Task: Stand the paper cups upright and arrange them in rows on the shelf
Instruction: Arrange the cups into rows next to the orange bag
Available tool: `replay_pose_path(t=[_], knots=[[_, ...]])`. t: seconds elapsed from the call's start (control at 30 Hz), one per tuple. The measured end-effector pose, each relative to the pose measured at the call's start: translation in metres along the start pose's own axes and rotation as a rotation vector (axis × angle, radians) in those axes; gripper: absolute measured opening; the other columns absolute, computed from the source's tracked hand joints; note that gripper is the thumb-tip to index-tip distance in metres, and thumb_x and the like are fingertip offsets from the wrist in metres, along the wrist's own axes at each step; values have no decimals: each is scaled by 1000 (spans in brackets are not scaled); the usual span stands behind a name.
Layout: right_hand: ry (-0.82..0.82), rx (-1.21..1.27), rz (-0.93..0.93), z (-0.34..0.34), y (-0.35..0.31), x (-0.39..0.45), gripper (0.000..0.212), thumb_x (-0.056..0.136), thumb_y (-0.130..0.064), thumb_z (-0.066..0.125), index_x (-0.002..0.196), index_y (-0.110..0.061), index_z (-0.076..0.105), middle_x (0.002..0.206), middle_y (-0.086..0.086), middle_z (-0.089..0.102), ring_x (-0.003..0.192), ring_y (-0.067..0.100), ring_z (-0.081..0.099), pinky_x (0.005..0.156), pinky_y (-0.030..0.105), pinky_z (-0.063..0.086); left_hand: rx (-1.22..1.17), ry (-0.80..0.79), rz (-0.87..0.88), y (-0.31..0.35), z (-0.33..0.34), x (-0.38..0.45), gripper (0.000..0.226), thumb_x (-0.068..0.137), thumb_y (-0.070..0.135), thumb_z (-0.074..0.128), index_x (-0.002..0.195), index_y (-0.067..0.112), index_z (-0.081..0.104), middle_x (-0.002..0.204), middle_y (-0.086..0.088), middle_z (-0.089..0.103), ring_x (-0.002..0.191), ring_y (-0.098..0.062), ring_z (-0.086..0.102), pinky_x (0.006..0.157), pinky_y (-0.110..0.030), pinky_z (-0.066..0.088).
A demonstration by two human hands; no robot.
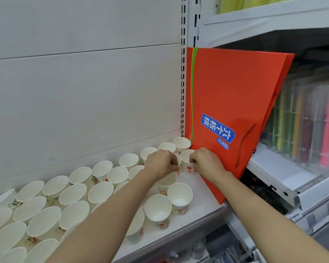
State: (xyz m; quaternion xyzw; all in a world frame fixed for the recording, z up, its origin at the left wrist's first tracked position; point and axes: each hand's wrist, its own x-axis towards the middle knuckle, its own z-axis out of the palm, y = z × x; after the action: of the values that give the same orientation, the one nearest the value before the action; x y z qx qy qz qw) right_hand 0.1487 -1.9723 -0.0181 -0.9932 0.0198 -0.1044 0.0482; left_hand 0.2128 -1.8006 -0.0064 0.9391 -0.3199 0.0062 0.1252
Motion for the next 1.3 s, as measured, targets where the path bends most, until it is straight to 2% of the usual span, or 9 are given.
replay_pose_path(t=[0.2,0.3,0.4,0.5,0.7,0.8,0.97,1.17,1.3], knots=[[37,15,16,6,3,1,24,75,3,57,86,-16,65,93,3,65,91,22,52,61,30,38,59,7,-39,4,4,5,15,81,26,62,88,28,76,89,3,73,85,-22,66,68,-32,55],[42,31,12,6,4,0,27,78,3,57,94,-16,66,97,4,65,94,23,52,66,32,43,27,-17,-43,0,-1,7,15,84,32,64,93,28,76,95,5,73,88,-19,65,70,-32,55],[99,92,-20,-2,3,-3,29,84,-7,61,109,-20,66,102,-1,65,101,21,50,73,34,45,-17,79,-107,-19,-18,4,15,86,34,63,97,32,74,97,9,72,92,-17,64,74,-30,52],[167,127,-70,-12,0,-1,23,86,-16,62,108,-23,68,104,-4,66,103,18,51,74,33,44,18,175,-236,-51,-36,-1,15,86,27,63,97,32,73,98,11,72,94,-16,65,74,-28,51],[40,107,-200,-12,-25,18,25,86,-21,61,110,-28,67,106,-7,65,109,14,47,76,28,38,114,47,-206,-72,-36,-2,25,83,36,72,108,30,71,107,8,69,103,-14,60,79,-27,48],[18,145,-221,-6,-37,27,25,85,-22,63,108,-29,67,104,-5,64,107,15,48,75,30,40,161,56,-179,-67,-25,1,18,84,33,69,101,32,73,103,6,70,102,-16,60,79,-29,48],[26,150,-248,4,-41,33,22,84,-22,65,105,-28,69,100,-4,65,103,15,49,68,26,34,175,70,-179,-61,-16,6,19,85,26,63,97,33,75,98,2,71,94,-20,63,79,-30,50],[-3,167,-226,15,-40,32,18,80,-17,59,91,-26,71,89,0,64,92,19,52,68,40,48,145,103,-175,-66,-8,7,21,84,24,62,99,31,75,98,3,72,97,-19,62,74,-27,44],[49,151,-280,12,-42,34,18,83,-16,55,84,-23,71,80,-3,65,87,17,50,57,31,34,42,199,-220,-80,-27,-6,19,87,31,65,105,30,73,103,9,70,101,-15,61,77,-27,46]])
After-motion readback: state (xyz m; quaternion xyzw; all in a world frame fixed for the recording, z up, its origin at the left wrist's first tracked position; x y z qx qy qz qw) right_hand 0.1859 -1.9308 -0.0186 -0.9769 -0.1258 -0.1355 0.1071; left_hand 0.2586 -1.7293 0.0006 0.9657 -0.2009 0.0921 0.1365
